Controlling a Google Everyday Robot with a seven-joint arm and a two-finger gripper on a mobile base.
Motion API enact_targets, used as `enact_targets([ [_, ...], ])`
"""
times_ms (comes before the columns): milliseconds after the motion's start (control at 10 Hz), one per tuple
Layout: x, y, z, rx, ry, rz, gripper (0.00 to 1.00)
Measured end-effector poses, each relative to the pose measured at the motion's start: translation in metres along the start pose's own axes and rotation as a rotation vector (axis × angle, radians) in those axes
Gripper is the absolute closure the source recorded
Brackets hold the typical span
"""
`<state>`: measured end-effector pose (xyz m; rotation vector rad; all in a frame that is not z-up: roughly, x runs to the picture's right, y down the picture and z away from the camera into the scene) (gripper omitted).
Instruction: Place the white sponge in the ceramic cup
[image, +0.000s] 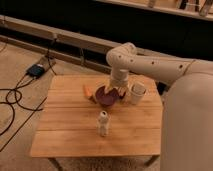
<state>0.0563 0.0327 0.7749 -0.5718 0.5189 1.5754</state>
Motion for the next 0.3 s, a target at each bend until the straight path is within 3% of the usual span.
enact_targets([
  [300, 0.0027, 0.0019, -0.0006, -0.006, 0.01, -0.003, 0.24],
])
